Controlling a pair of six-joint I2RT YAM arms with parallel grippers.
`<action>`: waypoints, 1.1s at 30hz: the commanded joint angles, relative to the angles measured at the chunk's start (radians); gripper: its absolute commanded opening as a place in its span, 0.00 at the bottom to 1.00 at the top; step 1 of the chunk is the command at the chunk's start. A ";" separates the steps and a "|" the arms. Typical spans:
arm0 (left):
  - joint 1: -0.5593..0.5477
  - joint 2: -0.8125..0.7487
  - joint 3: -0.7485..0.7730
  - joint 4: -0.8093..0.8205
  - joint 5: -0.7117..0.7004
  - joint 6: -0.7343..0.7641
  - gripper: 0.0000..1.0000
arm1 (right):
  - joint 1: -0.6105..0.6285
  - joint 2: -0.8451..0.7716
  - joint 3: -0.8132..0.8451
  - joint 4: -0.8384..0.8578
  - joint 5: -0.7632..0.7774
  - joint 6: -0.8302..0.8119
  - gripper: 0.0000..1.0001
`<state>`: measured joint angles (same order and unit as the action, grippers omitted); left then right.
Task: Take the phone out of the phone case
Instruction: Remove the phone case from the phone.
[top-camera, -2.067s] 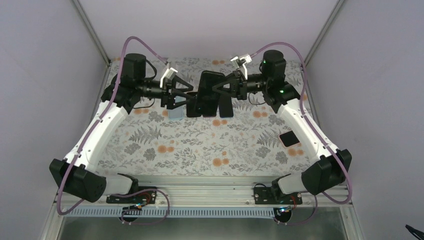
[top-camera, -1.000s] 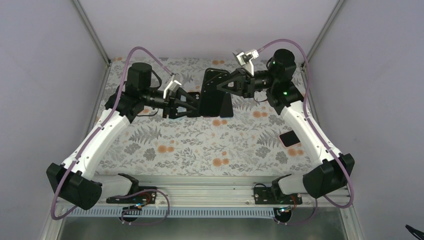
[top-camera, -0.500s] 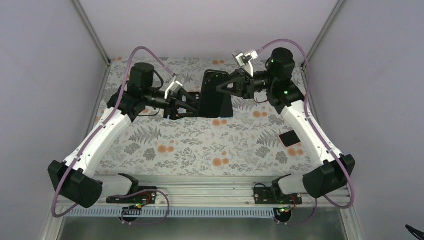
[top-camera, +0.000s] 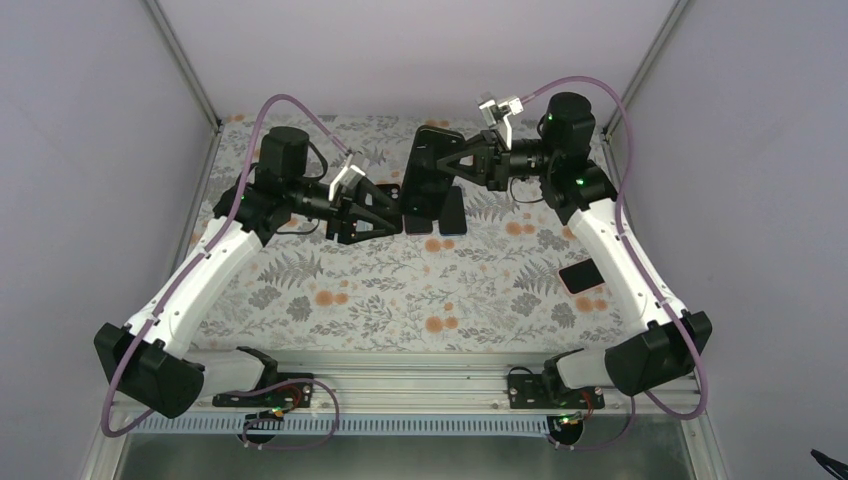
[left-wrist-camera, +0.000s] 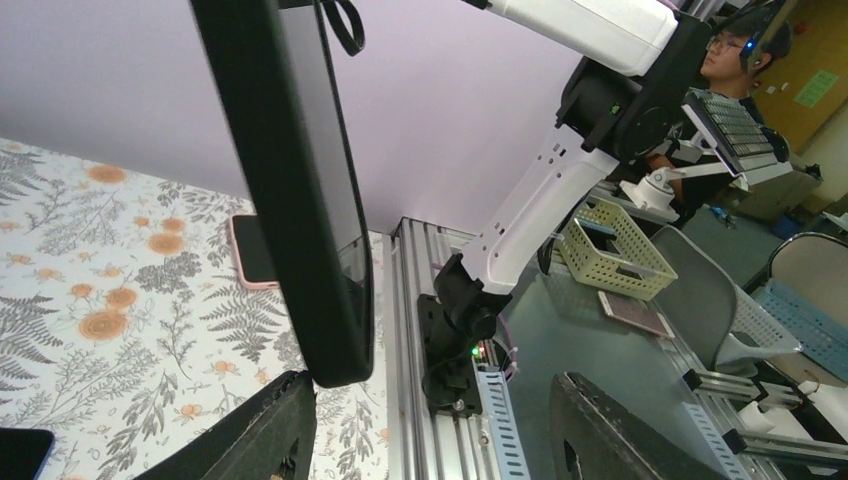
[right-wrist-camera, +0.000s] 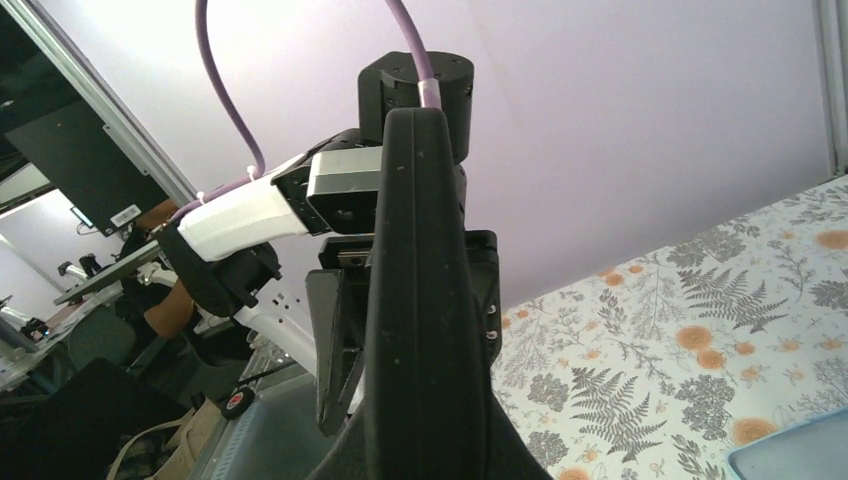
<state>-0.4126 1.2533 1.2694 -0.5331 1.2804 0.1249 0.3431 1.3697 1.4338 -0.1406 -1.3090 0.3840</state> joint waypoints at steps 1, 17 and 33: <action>-0.001 -0.017 0.006 0.016 0.029 0.015 0.59 | -0.006 -0.003 0.038 0.013 0.029 -0.018 0.04; -0.002 0.024 0.017 0.092 -0.083 -0.089 0.41 | -0.004 -0.005 -0.011 0.097 -0.029 0.071 0.04; 0.043 0.043 -0.024 0.154 -0.119 -0.161 0.29 | 0.000 -0.018 -0.044 0.207 -0.137 0.175 0.04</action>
<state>-0.3946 1.2839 1.2621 -0.4297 1.2018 -0.0082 0.3325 1.3701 1.3956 -0.0074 -1.3231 0.4866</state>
